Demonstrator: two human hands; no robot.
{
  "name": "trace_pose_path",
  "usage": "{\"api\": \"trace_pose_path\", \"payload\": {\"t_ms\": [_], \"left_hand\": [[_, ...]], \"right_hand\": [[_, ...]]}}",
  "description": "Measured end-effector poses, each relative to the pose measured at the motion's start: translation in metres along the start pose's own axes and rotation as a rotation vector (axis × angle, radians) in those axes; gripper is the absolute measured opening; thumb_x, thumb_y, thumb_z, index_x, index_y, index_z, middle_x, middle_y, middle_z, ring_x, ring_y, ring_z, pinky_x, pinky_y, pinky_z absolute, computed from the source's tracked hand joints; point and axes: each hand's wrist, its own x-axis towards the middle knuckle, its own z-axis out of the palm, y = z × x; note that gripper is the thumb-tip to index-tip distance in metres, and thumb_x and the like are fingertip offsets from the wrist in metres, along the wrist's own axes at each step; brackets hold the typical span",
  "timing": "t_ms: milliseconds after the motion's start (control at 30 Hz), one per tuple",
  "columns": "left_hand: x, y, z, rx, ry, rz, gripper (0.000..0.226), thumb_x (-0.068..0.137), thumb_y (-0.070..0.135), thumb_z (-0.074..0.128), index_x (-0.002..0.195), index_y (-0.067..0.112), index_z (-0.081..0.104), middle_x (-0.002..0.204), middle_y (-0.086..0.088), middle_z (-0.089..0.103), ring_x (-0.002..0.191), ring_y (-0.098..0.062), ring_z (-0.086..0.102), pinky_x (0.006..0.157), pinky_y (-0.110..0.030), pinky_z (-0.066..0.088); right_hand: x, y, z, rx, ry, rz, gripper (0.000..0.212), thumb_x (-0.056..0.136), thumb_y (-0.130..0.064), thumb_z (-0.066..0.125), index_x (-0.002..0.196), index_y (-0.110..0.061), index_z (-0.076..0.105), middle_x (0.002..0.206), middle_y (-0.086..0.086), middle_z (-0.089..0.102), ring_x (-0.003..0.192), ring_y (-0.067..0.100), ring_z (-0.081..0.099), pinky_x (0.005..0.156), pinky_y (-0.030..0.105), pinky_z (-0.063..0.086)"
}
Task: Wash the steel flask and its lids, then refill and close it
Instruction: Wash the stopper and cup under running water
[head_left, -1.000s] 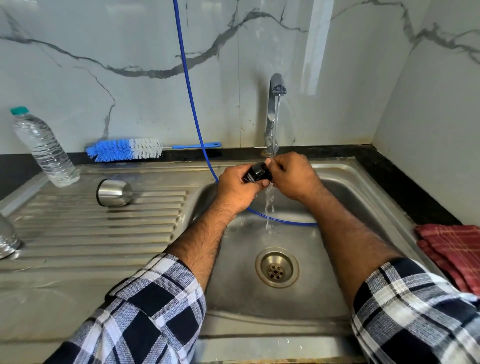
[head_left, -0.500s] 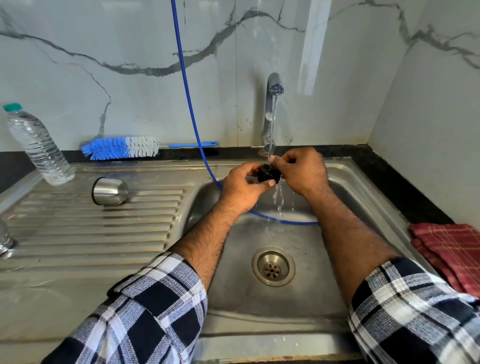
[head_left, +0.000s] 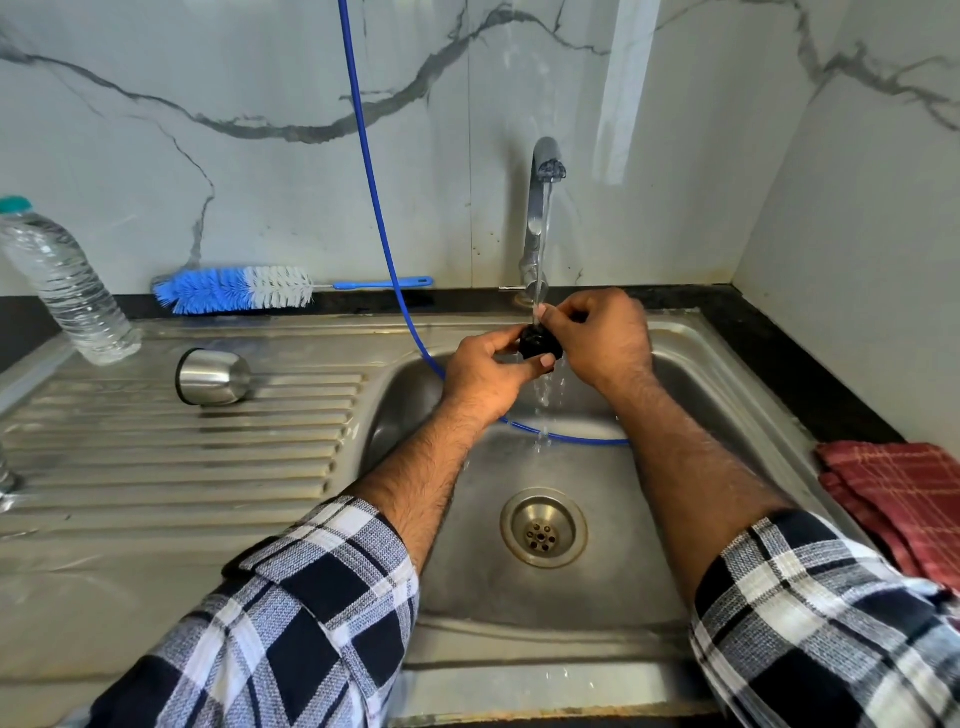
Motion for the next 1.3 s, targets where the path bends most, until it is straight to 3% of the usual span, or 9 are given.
{"api": "trace_pose_path", "payload": {"t_ms": [100, 233, 633, 767, 1067, 1300], "left_hand": [[0.0008, -0.0003, 0.0017, -0.003, 0.006, -0.004, 0.054, 0.078, 0.04, 0.092, 0.128, 0.036, 0.073, 0.122, 0.017, 0.075, 0.119, -0.009, 0.066, 0.107, -0.041, 0.053], [-0.0005, 0.0023, 0.0015, -0.019, 0.017, -0.002, 0.054, 0.08, 0.036, 0.091, 0.13, 0.033, 0.073, 0.123, 0.016, 0.074, 0.115, -0.007, 0.065, 0.099, -0.031, 0.049], [0.0005, 0.0024, -0.001, 0.004, 0.027, -0.019, 0.051, 0.079, 0.035, 0.092, 0.127, 0.032, 0.074, 0.127, 0.012, 0.074, 0.124, -0.011, 0.063, 0.108, -0.037, 0.048], [0.0011, 0.0013, -0.0015, 0.0, 0.036, -0.017, 0.05, 0.077, 0.036, 0.094, 0.124, 0.033, 0.076, 0.119, 0.015, 0.076, 0.116, -0.008, 0.066, 0.106, -0.036, 0.052], [0.0015, 0.0006, -0.0007, 0.014, 0.036, -0.025, 0.052, 0.075, 0.039, 0.094, 0.124, 0.034, 0.076, 0.121, 0.014, 0.076, 0.115, -0.009, 0.067, 0.105, -0.039, 0.053], [-0.0004, 0.0032, -0.0013, 0.026, 0.034, -0.029, 0.052, 0.077, 0.039, 0.093, 0.126, 0.034, 0.074, 0.125, 0.013, 0.075, 0.119, -0.011, 0.065, 0.107, -0.041, 0.052]], "right_hand": [[0.0011, 0.0015, 0.0002, 0.006, 0.004, 0.003, 0.023, 0.099, -0.045, 0.072, 0.09, -0.024, 0.078, 0.069, -0.016, 0.066, 0.06, -0.004, 0.06, 0.051, 0.015, 0.039], [0.0019, 0.0021, 0.0011, 0.025, 0.012, -0.001, 0.024, 0.099, -0.044, 0.072, 0.092, -0.022, 0.079, 0.071, -0.015, 0.067, 0.063, -0.001, 0.064, 0.053, 0.017, 0.042], [0.0036, 0.0043, 0.0053, 0.023, 0.01, -0.018, 0.024, 0.101, -0.04, 0.07, 0.097, -0.019, 0.081, 0.073, -0.013, 0.068, 0.063, -0.003, 0.062, 0.053, 0.014, 0.04], [0.0036, 0.0048, 0.0057, 0.022, 0.007, -0.024, 0.024, 0.101, -0.04, 0.07, 0.094, -0.02, 0.081, 0.068, -0.016, 0.065, 0.059, -0.005, 0.059, 0.048, 0.009, 0.037], [0.0023, 0.0043, 0.0049, 0.021, 0.014, -0.032, 0.023, 0.101, -0.04, 0.07, 0.09, -0.022, 0.079, 0.068, -0.015, 0.066, 0.06, 0.0, 0.062, 0.053, 0.019, 0.043], [0.0018, 0.0038, 0.0057, 0.016, 0.023, -0.031, 0.022, 0.101, -0.04, 0.07, 0.094, -0.021, 0.079, 0.072, -0.015, 0.067, 0.066, 0.0, 0.066, 0.057, 0.018, 0.048]]}}
